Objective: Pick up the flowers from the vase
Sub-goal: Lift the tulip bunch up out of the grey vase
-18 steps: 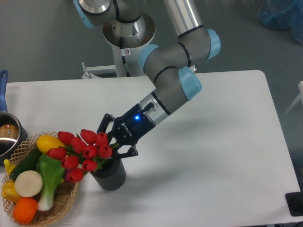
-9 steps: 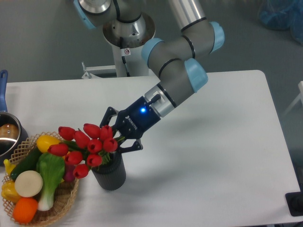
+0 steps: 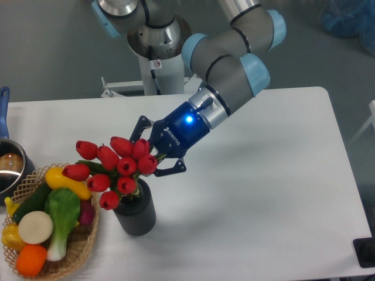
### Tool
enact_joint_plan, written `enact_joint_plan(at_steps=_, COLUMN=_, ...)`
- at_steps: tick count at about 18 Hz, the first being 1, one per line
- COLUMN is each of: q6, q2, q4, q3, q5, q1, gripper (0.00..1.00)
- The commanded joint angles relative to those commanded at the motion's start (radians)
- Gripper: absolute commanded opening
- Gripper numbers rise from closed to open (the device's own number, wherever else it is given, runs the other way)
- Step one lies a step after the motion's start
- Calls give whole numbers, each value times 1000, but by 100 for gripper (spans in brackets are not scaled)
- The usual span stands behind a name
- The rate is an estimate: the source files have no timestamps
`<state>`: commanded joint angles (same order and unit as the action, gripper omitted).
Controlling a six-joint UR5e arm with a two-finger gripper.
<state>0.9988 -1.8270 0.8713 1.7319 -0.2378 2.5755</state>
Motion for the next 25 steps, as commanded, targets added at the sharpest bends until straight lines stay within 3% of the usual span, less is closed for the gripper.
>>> enact_joint_plan(at_steps=8, q6=-100, q2=11, q4=-2, q3=-35, q5=83, q1=34, gripper=35)
enact_joint_plan(at_steps=15, q6=-129, q2=29, q4=-2, q3=-40, q5=126, q1=55, gripper=35)
enact_joint_plan(at_steps=20, q6=-140, q2=54, q4=0, q3=-40, q5=210, q1=110, gripper=35)
enact_joint_plan(at_steps=25, q6=-134, q2=57, q4=-2, q3=-41, q5=212, q1=140, gripper=32)
